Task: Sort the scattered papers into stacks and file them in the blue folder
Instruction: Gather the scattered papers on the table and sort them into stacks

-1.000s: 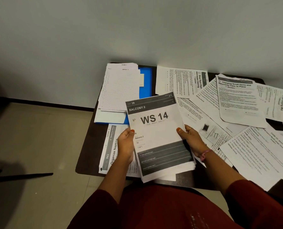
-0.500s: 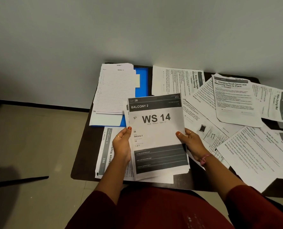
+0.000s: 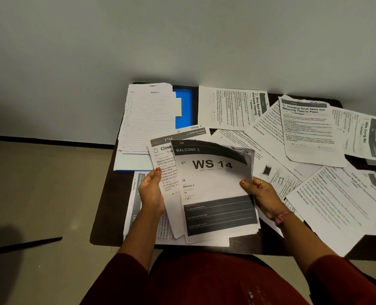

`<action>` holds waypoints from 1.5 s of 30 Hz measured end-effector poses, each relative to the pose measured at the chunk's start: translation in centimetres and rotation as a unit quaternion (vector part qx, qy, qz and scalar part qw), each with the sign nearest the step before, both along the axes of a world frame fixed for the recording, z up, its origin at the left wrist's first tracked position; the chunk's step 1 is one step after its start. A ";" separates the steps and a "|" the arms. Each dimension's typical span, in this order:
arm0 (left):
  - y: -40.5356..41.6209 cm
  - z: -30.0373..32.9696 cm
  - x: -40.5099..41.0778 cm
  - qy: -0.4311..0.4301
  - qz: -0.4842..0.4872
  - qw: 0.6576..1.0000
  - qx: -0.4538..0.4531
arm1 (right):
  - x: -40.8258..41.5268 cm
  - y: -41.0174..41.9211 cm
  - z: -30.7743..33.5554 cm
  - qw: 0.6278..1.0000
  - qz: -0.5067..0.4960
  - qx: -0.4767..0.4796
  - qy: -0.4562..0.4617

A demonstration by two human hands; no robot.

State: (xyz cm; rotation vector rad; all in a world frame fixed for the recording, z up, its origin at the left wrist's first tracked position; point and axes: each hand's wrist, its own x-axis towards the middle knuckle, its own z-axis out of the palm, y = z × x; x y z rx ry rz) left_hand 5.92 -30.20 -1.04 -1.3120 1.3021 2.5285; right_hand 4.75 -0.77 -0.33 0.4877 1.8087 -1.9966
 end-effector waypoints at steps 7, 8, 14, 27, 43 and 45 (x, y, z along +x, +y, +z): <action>0.4 -0.1 -0.4 -0.015 -0.001 1.000 -0.005 | -0.4 0.1 -0.5 1.000 0.004 0.006 -0.001; 0.4 -0.1 -0.4 -0.016 -0.001 1.000 -0.005 | -0.4 0.2 -0.5 1.000 0.005 0.004 0.001; 0.4 -0.4 -0.3 -0.022 -0.001 0.999 -0.047 | -0.7 -0.2 -0.6 1.000 0.005 0.004 -0.022; 0.8 -0.9 -0.4 -0.065 -0.024 0.978 -0.195 | -1.2 -1.2 -1.4 0.998 0.017 0.035 -0.056; 0.8 -1.6 -0.4 -0.087 -0.043 0.972 -0.216 | -1.7 -1.1 -1.8 0.997 0.011 0.041 -0.070; 0.9 -1.7 -0.3 -0.081 -0.051 0.971 -0.219 | -1.7 -1.2 -1.8 0.996 0.011 0.043 -0.071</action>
